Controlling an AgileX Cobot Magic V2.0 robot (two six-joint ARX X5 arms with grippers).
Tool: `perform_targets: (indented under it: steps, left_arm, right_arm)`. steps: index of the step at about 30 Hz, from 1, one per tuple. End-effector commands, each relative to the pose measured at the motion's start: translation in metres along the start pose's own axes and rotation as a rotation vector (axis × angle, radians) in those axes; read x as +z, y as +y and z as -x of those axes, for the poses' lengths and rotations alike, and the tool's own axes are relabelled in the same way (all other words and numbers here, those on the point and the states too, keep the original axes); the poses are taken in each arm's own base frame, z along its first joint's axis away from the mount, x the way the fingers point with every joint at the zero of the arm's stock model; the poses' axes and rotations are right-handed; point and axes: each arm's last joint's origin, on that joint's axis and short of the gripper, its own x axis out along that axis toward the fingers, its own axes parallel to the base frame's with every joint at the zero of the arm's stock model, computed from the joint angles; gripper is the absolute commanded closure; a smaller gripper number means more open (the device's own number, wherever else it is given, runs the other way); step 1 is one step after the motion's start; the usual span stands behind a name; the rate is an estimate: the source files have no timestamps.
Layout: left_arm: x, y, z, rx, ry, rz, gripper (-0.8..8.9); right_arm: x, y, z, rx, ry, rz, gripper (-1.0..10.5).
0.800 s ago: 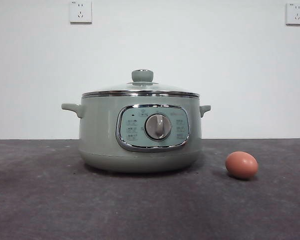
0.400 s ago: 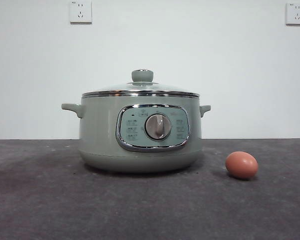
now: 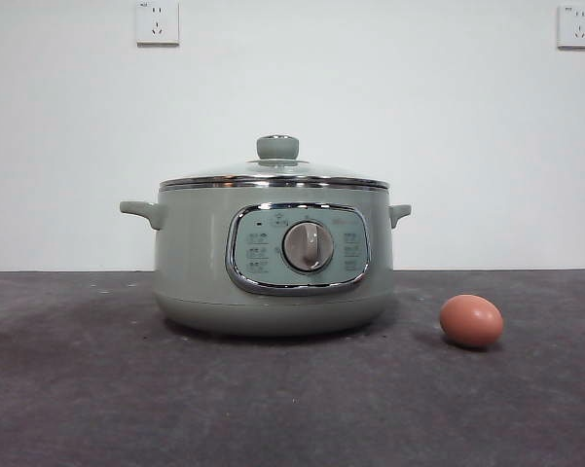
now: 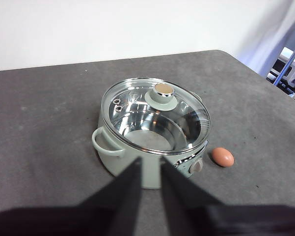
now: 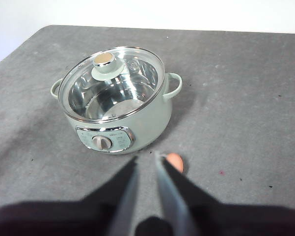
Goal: Pick up the egg,open the lid,put the egg in the pot,close the lid
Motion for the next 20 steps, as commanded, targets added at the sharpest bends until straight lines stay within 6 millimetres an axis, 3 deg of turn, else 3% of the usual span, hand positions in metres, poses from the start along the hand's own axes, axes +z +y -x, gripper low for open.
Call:
perform_targets:
  steps: [1,3,14,20]
  left_arm:
    - [0.001,-0.001,0.001,-0.008,-0.008,-0.017,2.03]
    - [0.001,-0.001,0.000,-0.009,-0.006,-0.016,1.25]
    - [0.002,0.002,-0.005,-0.009,0.012,0.003,1.25]
    - [0.009,0.007,-0.017,-0.023,0.027,0.002,1.25]
  right_arm:
    - [0.001,0.000,-0.001,0.005,-0.001,0.011,4.5]
    - [0.002,-0.001,-0.002,0.005,0.003,0.004,3.1]
    - [0.003,-0.004,-0.009,0.025,0.034,-0.013,3.1]
    - [0.004,-0.005,-0.013,0.026,0.047,-0.019,3.1]
